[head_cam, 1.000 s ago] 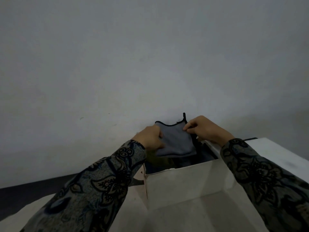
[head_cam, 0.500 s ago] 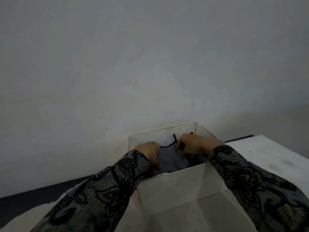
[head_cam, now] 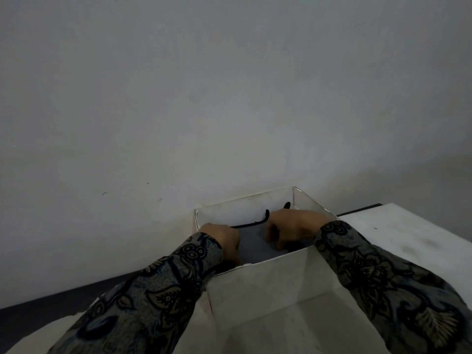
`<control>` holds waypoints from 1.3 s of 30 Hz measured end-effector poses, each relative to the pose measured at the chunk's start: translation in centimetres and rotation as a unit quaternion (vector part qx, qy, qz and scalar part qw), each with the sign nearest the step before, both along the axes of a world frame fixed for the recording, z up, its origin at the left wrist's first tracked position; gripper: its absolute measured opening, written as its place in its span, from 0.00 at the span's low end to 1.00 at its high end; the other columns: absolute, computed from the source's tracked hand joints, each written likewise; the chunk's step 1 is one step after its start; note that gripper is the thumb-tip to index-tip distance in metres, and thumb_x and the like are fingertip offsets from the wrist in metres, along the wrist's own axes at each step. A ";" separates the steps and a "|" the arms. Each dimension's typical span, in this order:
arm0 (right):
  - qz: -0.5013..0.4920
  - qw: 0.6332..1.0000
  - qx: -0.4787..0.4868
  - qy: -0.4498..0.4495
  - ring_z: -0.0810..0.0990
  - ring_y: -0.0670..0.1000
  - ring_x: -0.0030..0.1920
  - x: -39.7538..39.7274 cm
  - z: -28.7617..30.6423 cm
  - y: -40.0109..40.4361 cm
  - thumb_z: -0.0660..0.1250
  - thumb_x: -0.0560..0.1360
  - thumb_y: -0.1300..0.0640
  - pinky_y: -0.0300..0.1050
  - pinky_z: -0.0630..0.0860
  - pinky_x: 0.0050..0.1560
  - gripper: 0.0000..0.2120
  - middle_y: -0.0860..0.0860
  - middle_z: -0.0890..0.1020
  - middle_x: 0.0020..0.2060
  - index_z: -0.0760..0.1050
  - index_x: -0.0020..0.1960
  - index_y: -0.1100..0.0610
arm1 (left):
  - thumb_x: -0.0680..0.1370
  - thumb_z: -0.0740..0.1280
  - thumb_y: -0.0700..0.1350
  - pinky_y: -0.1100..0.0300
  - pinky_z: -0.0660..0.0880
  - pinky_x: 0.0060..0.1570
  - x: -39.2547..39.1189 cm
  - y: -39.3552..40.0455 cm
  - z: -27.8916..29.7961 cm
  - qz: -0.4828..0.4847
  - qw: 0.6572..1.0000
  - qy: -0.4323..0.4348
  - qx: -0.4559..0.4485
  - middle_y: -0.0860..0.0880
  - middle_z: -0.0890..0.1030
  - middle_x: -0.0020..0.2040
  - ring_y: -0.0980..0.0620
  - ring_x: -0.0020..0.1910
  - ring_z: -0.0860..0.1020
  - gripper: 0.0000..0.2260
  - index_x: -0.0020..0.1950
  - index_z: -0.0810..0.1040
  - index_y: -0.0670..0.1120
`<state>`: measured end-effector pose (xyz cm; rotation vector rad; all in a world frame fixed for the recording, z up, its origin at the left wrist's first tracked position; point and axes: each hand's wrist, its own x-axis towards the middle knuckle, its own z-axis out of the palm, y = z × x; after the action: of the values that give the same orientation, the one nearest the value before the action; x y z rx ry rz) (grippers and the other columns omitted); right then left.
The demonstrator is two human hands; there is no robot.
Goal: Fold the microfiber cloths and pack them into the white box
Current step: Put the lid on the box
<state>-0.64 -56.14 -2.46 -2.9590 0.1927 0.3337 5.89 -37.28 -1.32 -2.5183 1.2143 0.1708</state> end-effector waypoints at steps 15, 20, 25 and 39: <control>-0.084 0.901 0.137 -0.402 0.80 0.43 0.44 -11.0 4.9 -2.9 0.67 0.77 0.61 0.34 0.75 0.45 0.06 0.44 0.83 0.43 0.82 0.47 0.53 | 0.80 0.59 0.55 0.54 0.69 0.49 -8.4 -4.3 6.4 -0.183 0.940 -0.118 -0.262 0.51 0.82 0.53 0.48 0.51 0.79 0.14 0.55 0.81 0.50; -0.171 0.866 0.199 -0.426 0.82 0.42 0.43 -19.0 3.0 -6.5 0.69 0.76 0.61 0.28 0.74 0.41 0.05 0.44 0.85 0.42 0.83 0.47 0.55 | 0.79 0.61 0.57 0.56 0.75 0.40 -13.3 -7.2 4.7 -0.218 0.917 -0.035 -0.332 0.55 0.83 0.47 0.53 0.44 0.78 0.12 0.50 0.82 0.54; -0.282 0.829 0.193 -0.444 0.82 0.41 0.42 -26.4 -1.3 -10.7 0.70 0.76 0.62 0.30 0.73 0.43 0.05 0.46 0.85 0.43 0.83 0.45 0.54 | 0.79 0.62 0.57 0.52 0.80 0.41 -17.5 -10.5 0.7 -0.218 0.910 0.099 -0.339 0.54 0.84 0.42 0.55 0.39 0.81 0.15 0.45 0.84 0.50; -0.483 0.852 0.036 -0.201 0.68 0.65 0.69 -30.4 -7.0 -15.9 0.62 0.76 0.35 0.59 0.64 0.68 0.35 0.60 0.70 0.70 0.63 0.73 0.57 | 0.79 0.50 0.67 0.54 0.76 0.48 -23.9 -13.5 -9.5 -0.086 0.893 0.317 -0.308 0.50 0.82 0.45 0.51 0.44 0.80 0.28 0.45 0.79 0.46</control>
<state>-31.01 -72.02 -9.47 -2.3600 1.4553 -0.3960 -18.05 -50.74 -10.85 -2.9717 1.9981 0.7112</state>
